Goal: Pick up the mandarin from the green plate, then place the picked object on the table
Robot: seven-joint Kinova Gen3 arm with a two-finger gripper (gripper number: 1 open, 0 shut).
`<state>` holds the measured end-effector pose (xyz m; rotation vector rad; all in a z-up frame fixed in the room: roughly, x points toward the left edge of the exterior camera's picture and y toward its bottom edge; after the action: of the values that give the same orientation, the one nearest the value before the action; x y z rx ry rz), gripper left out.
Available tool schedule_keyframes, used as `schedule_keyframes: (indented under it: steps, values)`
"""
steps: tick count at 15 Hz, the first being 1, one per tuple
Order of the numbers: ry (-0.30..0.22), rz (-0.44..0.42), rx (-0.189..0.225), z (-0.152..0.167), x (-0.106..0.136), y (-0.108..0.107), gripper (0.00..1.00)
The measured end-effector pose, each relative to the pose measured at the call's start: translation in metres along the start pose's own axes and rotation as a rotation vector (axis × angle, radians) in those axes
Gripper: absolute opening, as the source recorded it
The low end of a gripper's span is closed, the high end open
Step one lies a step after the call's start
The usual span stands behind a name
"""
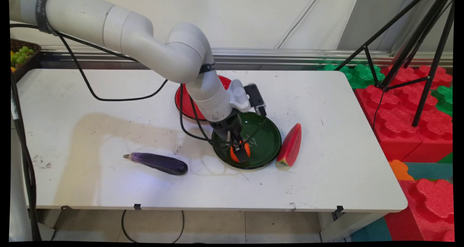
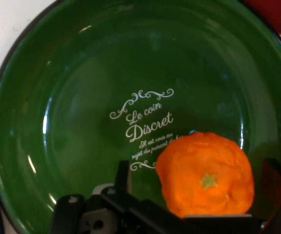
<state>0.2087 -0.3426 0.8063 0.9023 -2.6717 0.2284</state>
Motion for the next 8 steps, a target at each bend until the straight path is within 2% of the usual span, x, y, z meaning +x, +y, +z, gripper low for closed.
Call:
schedule_keyframes:
  steps: [4, 5, 8]
  values:
    - [-0.007, -0.011, -0.008, 0.0077, -0.0012, 0.0031, 1.0]
    - [-0.008, -0.014, -0.009, 0.0087, -0.0015, 0.0038, 0.0]
    - [-0.007, -0.019, -0.007, 0.008, -0.0016, 0.0047, 0.0]
